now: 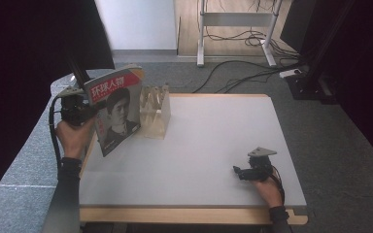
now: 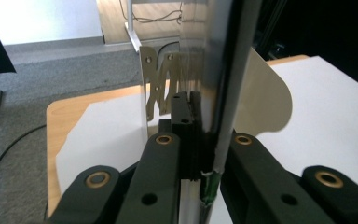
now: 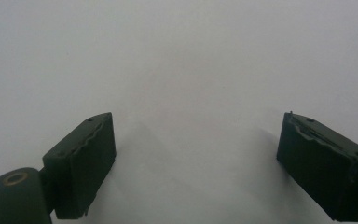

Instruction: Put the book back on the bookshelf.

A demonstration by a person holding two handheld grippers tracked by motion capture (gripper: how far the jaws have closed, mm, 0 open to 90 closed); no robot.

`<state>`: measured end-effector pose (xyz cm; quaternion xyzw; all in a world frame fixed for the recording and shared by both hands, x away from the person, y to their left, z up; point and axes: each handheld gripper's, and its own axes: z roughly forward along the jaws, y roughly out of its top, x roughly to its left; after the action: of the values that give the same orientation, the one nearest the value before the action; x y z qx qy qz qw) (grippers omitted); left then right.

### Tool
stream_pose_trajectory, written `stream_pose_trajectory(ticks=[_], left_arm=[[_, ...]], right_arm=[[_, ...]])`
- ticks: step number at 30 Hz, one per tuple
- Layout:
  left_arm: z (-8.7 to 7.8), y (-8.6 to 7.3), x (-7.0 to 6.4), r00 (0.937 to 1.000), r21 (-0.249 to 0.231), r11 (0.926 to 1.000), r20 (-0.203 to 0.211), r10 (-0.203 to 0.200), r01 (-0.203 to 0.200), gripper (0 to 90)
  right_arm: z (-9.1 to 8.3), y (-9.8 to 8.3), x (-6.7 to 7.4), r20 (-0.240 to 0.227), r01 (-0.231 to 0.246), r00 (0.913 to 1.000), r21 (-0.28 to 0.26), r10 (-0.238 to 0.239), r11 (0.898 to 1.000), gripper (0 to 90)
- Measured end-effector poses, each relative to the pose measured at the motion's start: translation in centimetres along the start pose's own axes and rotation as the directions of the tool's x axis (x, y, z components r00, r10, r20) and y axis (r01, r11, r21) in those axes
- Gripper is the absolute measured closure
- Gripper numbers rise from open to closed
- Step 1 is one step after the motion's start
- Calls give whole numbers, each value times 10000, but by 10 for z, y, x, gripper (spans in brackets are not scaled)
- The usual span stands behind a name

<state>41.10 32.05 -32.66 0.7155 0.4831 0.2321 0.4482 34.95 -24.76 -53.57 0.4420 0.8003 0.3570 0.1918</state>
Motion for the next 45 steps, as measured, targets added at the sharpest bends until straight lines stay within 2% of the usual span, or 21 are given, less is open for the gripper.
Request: stream_pose_trajectory(ticks=[5,9,10,11,14,17,18,20,21,23,28,31,33,35,40,41,45], left_arm=[[19,-2,0,9999,-293,9994,-21,159,-160,871],[27,-5,-2,9981,342,9976,187,591,-597,868],[25,-4,-1,9977,525,9974,483,468,-494,866],[24,-3,-1,9972,777,9956,564,485,-528,864],[19,2,-2,9960,1818,9802,560,691,-783,856],[16,3,-1,9960,2448,9665,635,629,-766,853],[15,3,-1,9962,2478,9660,622,605,-741,855],[15,2,-1,9970,2400,9684,529,570,-681,865],[15,1,-1,9976,2222,9729,392,571,-644,869],[15,-2,1,9983,1607,9859,420,413,-476,872],[25,-7,3,9995,706,9974,276,146,-166,874],[35,-9,5,9997,411,9992,230,-25,16,872],[41,-13,6,9999,286,9996,131,8,-11,871],[44,-17,10,9996,123,9997,165,-229,227,869],[47,-25,20,9991,145,9994,-305,-294,298,858],[47,-26,22,9992,146,9993,-229,-334,337,851],[45,-26,23,9997,32,9998,-128,-198,199,630]], right_arm=[[0,0,0,-2,18,10000,-7,-18,10000,106],[0,0,0,-4,14,10000,-8,-14,10000,107],[0,0,0,-4,16,10000,-7,-16,10000,107],[0,0,0,-3,18,10000,-7,-18,10000,106],[0,0,0,-18,17,10000,4,-17,10000,106],[0,0,0,-15,17,10000,5,-17,10000,107],[0,0,0,-14,19,10000,5,-19,10000,107],[0,0,0,-17,17,10000,7,-17,10000,107],[0,0,0,-18,18,10000,10,-18,10000,106],[0,0,0,-6,18,10000,4,-18,10000,106],[0,0,0,-14,11,10000,4,-11,10000,106],[0,0,0,-14,14,10000,1,-14,10000,107],[0,0,0,-15,12,10000,2,-12,10000,107],[0,0,0,-10,13,10000,3,-13,10000,107],[0,0,0,-13,-3,10000,4,3,10000,107],[0,0,0,-11,-2,10000,3,2,10000,107],[0,0,0,-24,23,10000,24,-23,10000,107]])
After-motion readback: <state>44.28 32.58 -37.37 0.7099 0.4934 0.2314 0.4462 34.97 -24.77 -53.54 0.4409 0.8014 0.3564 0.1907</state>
